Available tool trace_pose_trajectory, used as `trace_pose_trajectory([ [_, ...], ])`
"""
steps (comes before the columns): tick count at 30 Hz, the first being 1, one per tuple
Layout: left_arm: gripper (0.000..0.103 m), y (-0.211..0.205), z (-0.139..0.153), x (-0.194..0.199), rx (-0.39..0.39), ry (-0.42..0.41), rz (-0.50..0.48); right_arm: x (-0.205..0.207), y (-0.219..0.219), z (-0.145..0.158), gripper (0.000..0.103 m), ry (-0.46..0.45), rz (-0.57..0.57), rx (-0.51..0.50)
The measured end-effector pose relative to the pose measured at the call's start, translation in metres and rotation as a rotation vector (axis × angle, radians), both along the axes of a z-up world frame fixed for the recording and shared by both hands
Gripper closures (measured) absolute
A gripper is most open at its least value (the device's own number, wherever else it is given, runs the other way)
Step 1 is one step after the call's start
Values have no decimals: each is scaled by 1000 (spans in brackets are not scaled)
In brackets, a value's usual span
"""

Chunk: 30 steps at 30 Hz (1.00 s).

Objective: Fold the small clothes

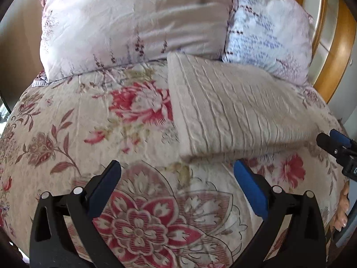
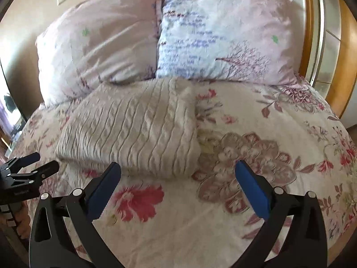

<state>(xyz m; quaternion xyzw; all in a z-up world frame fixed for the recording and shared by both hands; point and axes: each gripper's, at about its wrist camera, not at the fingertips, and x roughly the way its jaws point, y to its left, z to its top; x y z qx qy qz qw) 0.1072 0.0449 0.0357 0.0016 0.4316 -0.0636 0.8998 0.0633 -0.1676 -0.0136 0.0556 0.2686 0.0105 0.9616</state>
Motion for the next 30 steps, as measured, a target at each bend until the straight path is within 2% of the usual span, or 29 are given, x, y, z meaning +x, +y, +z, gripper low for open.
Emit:
trace_pose_trajectory([
  [11, 2, -21, -24, 2, 105, 63, 6, 5, 25, -30, 1, 92, -11, -31],
  [21, 2, -26, -33, 8, 87, 80, 0, 14, 32, -46, 1, 153, -44, -81],
  [30, 2, -23, -35, 6, 71, 57, -1, 15, 32, -47, 1, 152, -56, -84],
])
